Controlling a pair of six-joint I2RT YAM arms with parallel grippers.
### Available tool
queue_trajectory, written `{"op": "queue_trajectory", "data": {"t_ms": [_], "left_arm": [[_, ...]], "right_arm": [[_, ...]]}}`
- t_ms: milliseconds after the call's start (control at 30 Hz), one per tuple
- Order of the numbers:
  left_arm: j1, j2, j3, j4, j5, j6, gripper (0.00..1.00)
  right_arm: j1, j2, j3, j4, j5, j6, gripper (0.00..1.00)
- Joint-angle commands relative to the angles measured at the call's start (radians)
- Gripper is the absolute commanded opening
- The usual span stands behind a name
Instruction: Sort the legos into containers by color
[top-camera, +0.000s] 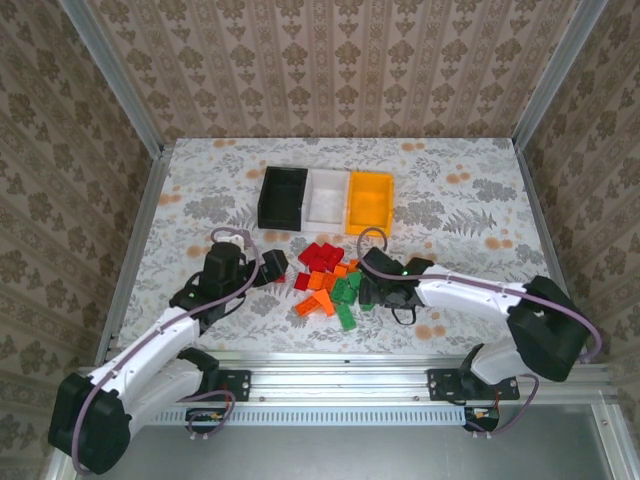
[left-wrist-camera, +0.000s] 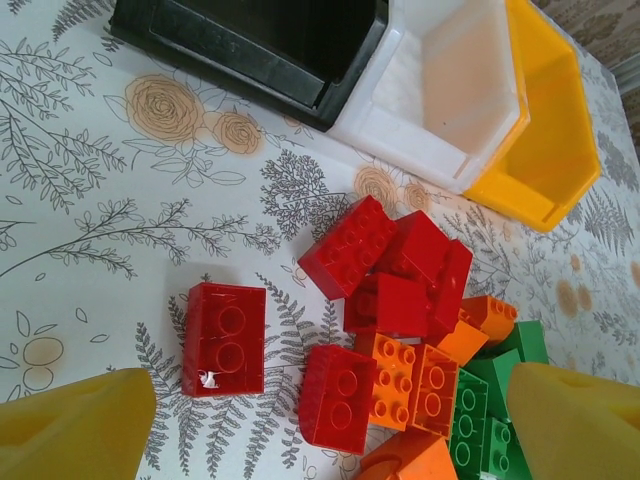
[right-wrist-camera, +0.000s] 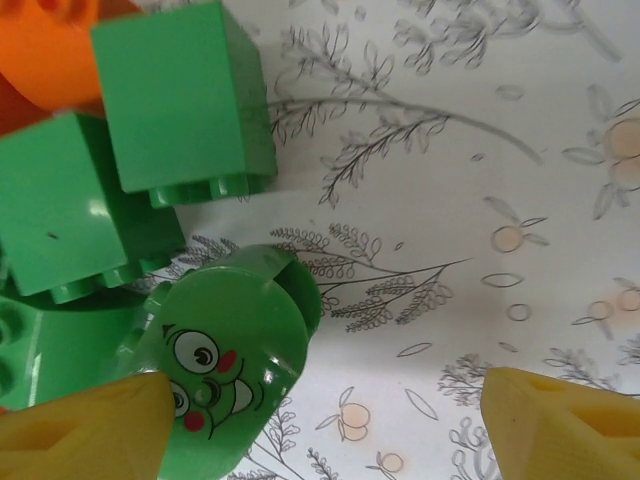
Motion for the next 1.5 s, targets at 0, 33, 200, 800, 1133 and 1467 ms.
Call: {"op": "queue_trajectory", "data": {"t_ms": [0,33,200,800,1133,1467], "left_arm": [[-0.009,-0.026,-0.025,0.000,-0.037,-0.017,0.93],[-0.009,-0.033,-0.028,0.001,-0.040,-0.018,0.93],[-0.011,-0.052,-0.045,0.014,-0.055,-0.026,0.94],[-0.020,-0.007,-0.039,0.036,-0.048,-0.024,0.94],[-0.033,-0.002,-0.033,0.067,-0.063,-0.035,0.95],[-0.036,-0.044,-0.022,0.005,-0.073,-0.018,0.95]], "right_arm": [[0.005,0.043,0.045,-0.002,0.041,0.034,0.81],[0.006,0.046,0.041,0.003,0.038,0.032,0.81],[0.006,0.054,0.029,0.040,0.014,0.014,0.80],[0.008,0.071,-0.033,0.055,-0.006,-0.007,0.79],[-0.048,-0.044,-0.081,0.004,-0.010,-0.118,0.66],[-0.057,0.040,-0.051,0.066,-0.054,-0.173,0.54]]}}
